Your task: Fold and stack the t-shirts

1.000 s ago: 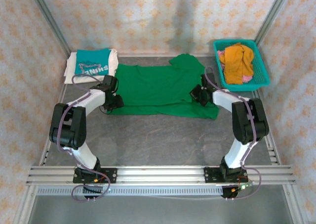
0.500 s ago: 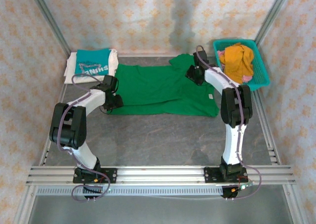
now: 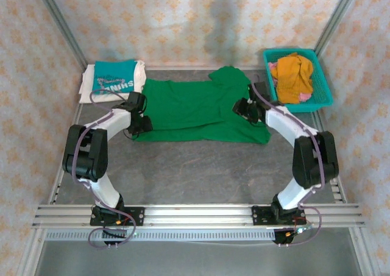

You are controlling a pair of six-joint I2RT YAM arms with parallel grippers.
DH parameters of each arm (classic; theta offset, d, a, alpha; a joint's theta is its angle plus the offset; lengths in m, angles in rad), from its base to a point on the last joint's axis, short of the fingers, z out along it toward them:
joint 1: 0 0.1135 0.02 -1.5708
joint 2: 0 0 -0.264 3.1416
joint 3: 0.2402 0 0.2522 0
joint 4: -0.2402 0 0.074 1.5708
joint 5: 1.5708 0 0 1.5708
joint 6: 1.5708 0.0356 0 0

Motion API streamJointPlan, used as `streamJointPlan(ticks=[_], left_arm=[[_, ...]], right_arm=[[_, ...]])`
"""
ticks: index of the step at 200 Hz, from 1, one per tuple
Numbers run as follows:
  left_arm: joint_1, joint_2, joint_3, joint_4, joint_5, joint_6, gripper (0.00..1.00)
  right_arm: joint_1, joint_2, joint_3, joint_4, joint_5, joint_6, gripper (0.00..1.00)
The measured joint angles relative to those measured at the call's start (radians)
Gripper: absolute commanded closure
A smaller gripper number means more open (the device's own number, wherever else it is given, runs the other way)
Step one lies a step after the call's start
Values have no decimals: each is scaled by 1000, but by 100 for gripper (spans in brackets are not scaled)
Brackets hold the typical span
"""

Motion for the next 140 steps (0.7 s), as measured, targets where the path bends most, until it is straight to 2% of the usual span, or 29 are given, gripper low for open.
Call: streamJointPlan(ticks=[37,52,67,140], left_arm=[[6,42,54,0,0,-2,58],[13,44,58,-1,-10,-10,58],[18,44,58,-4,-29,-27,52],[41,64,62,-4,-69,-55,53]], right_arm=[[2,-32,-133,55,0,6,60],[2,-32,-140,68,-1,8,60],[2,-34,-140,92,-5,9,61],[2,-34,-136,168,-56,19,61]])
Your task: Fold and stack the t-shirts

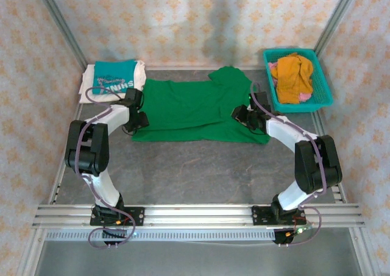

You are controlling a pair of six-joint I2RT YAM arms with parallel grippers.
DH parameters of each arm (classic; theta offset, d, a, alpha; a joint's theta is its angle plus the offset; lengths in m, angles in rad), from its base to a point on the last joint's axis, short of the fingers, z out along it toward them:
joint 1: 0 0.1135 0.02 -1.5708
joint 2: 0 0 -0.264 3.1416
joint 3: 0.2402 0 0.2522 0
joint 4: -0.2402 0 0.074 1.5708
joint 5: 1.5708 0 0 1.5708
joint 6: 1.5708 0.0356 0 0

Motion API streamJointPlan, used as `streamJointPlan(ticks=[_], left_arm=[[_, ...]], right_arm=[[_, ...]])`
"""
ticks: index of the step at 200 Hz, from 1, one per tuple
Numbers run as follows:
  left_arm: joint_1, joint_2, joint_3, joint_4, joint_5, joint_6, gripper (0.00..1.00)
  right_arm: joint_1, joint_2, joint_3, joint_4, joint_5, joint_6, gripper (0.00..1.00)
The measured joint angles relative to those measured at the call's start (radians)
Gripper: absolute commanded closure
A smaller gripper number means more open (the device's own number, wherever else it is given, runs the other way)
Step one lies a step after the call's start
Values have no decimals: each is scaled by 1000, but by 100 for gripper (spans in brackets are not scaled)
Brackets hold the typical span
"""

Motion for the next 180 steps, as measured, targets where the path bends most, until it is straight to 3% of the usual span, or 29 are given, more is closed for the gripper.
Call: streamJointPlan(ticks=[18,34,66,86,108,123,180], left_arm=[[0,30,12,1,-3,0,59],[0,53,24,1,-2,2,71],[0,59,32,0,-3,-4,73],[0,58,35,0,-3,-7,85],[0,58,39,-1,-5,-2,88],[0,58,45,-1,-4,-2,100],[0,58,66,-6,-6,0,100]], right_arm=[[0,0,0,11,-6,0,61],[0,0,0,14,-9,0,61],[0,0,1,14,-10,0,61],[0,1,2,14,-13,0,61],[0,2,3,14,-16,1,61],[0,4,4,15,-17,5,61],[0,24,12,21,-35,15,61]])
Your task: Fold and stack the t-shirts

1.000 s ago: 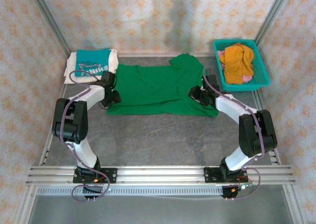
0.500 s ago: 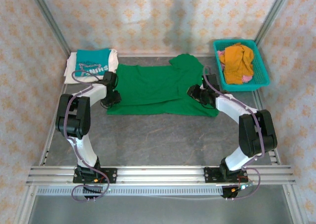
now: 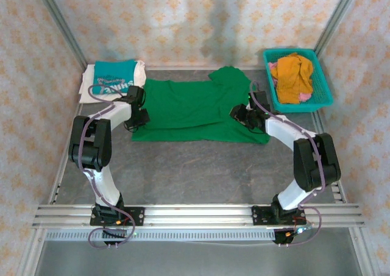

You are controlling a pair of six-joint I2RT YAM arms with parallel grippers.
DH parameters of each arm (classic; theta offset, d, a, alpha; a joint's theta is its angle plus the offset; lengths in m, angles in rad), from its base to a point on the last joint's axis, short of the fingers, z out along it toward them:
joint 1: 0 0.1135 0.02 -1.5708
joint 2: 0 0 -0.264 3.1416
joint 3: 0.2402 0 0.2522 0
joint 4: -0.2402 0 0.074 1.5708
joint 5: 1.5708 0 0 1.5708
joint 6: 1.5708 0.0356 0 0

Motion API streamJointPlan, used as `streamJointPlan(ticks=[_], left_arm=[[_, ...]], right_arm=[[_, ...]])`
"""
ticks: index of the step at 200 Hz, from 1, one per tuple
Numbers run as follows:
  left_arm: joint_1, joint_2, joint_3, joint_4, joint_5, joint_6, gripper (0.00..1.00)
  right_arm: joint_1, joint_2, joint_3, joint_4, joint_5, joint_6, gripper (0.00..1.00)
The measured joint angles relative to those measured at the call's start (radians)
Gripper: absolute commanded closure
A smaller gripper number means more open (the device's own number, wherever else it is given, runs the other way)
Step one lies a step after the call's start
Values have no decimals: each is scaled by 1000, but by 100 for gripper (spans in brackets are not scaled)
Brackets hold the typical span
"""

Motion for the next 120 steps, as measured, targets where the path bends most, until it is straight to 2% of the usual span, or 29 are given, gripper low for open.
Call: streamJointPlan(ticks=[55,110,120], left_arm=[[10,4,81,-15,5,0,100],[33,78,176,-24,19,0,100],[33,89,181,-32,20,0,92]], right_arm=[[0,5,21,-1,0,0,60],[0,10,40,-9,6,-1,59],[0,11,44,-10,9,-1,59]])
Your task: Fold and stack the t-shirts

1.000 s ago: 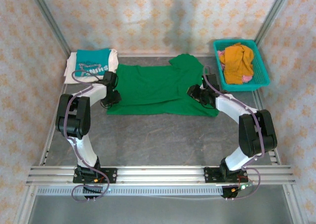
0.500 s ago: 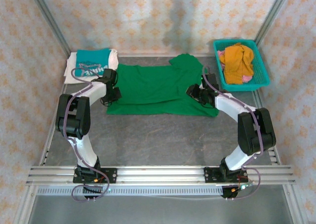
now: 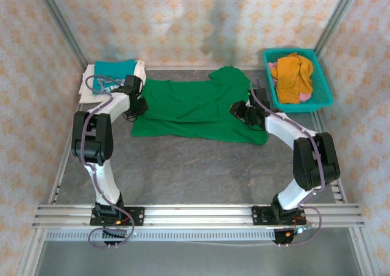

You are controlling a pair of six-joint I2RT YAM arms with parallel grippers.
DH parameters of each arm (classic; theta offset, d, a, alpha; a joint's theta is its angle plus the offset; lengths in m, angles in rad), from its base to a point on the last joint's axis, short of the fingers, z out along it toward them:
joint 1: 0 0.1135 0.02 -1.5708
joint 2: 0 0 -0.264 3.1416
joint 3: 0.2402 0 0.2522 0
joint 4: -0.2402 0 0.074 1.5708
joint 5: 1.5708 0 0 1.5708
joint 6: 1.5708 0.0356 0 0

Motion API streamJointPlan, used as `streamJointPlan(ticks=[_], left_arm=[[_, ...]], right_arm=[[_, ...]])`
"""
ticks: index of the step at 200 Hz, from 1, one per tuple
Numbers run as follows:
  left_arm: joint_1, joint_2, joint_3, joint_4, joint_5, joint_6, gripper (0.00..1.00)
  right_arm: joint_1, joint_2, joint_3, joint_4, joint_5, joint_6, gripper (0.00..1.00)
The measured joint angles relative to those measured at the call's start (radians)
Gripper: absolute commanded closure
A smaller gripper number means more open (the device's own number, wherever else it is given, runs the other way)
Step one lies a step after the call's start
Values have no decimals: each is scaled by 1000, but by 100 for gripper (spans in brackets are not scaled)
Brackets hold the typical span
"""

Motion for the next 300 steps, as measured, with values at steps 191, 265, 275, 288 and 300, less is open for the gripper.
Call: streamJointPlan(ticks=[191,265,275,288,300], left_arm=[[44,-159,-308,38,56,5,77],[129,-222,-426,151,174,-24,89],[130,-242,-451,158,190,-27,88],[129,-279,-495,166,207,-31,88],[127,-316,-534,161,217,-34,88]], right_arm=[[-26,51,-75,-138,100,39,63],[-145,43,-150,-64,80,123,65],[-146,27,-170,-56,77,129,65],[-148,2,-200,-48,71,132,65],[-149,-22,-227,-44,67,135,65]])
